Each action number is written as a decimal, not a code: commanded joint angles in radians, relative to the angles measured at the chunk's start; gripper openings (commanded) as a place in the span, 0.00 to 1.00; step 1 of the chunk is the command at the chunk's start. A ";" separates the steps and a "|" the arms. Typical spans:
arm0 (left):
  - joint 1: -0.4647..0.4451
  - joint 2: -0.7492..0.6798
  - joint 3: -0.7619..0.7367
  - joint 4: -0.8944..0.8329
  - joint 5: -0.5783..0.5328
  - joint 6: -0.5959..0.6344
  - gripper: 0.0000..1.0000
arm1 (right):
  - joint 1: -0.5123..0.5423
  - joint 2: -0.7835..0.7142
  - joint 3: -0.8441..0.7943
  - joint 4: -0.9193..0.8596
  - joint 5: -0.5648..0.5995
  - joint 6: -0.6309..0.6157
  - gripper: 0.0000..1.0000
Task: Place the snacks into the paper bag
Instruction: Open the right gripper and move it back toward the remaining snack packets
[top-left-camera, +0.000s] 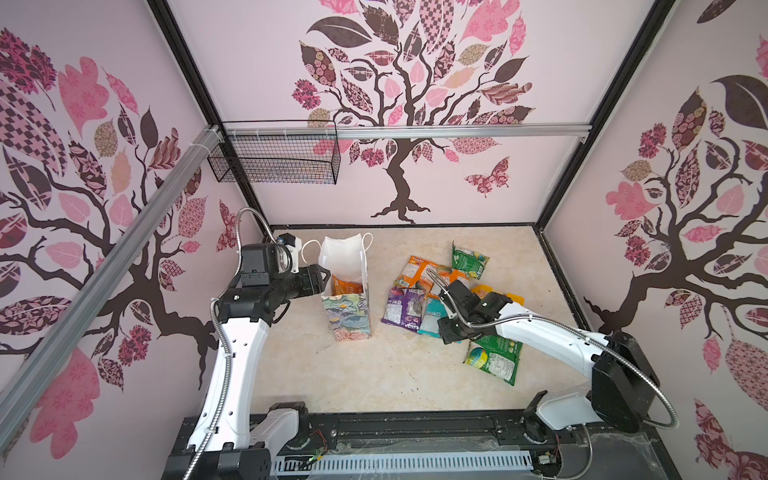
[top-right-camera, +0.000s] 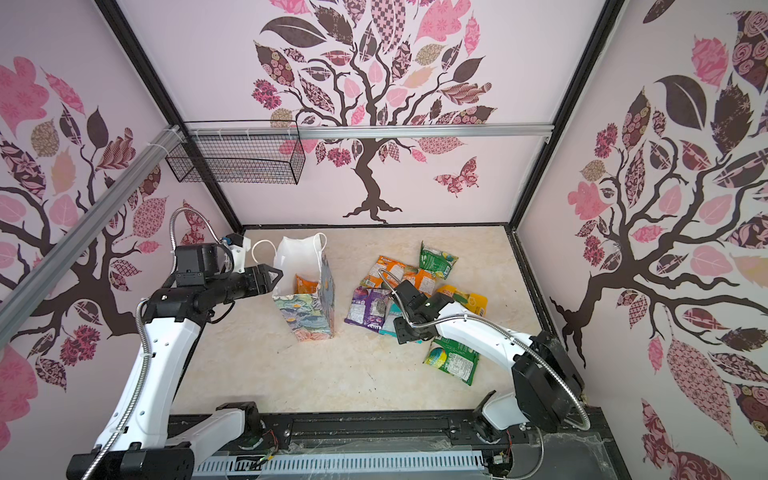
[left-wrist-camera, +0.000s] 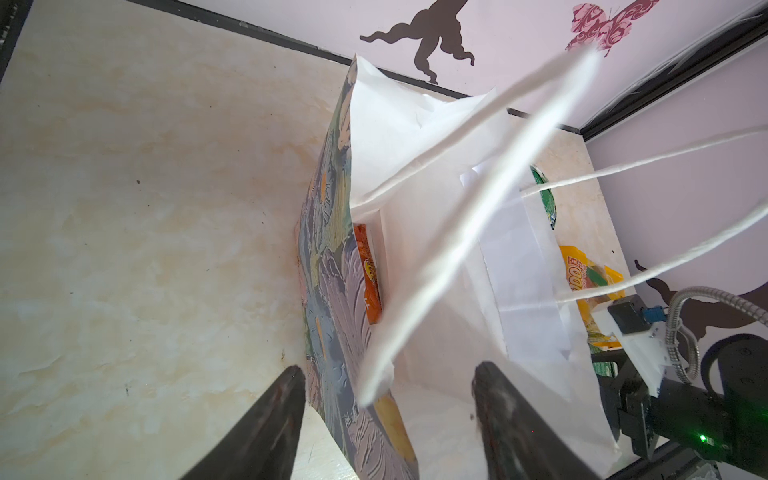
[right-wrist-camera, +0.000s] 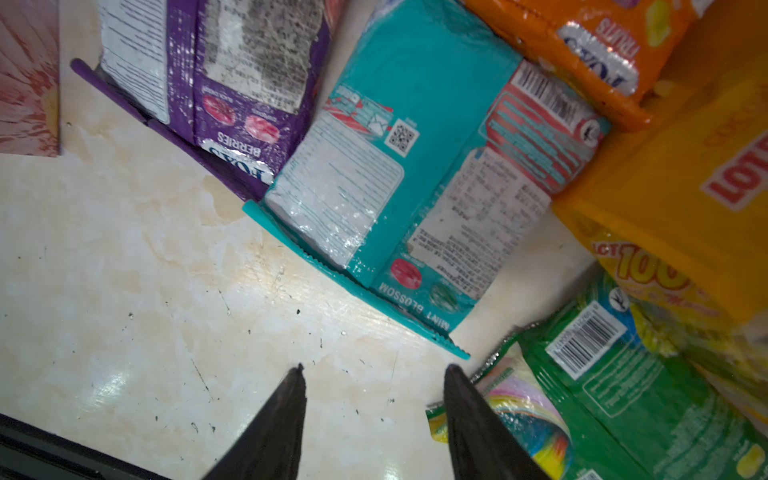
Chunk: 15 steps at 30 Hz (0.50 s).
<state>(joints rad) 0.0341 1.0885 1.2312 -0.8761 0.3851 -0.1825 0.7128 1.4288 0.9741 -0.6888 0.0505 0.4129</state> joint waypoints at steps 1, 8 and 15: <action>-0.001 -0.015 -0.002 0.006 -0.011 0.022 0.69 | 0.001 -0.061 -0.034 -0.080 0.038 0.074 0.61; 0.000 -0.022 -0.016 0.009 0.014 0.017 0.70 | 0.001 -0.109 -0.083 -0.123 0.055 0.175 0.66; -0.001 -0.040 -0.025 0.009 0.004 0.020 0.71 | -0.009 -0.130 -0.154 -0.109 0.096 0.234 0.69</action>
<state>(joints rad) 0.0338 1.0653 1.2293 -0.8764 0.3874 -0.1795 0.7109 1.3403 0.8387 -0.7822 0.1043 0.6010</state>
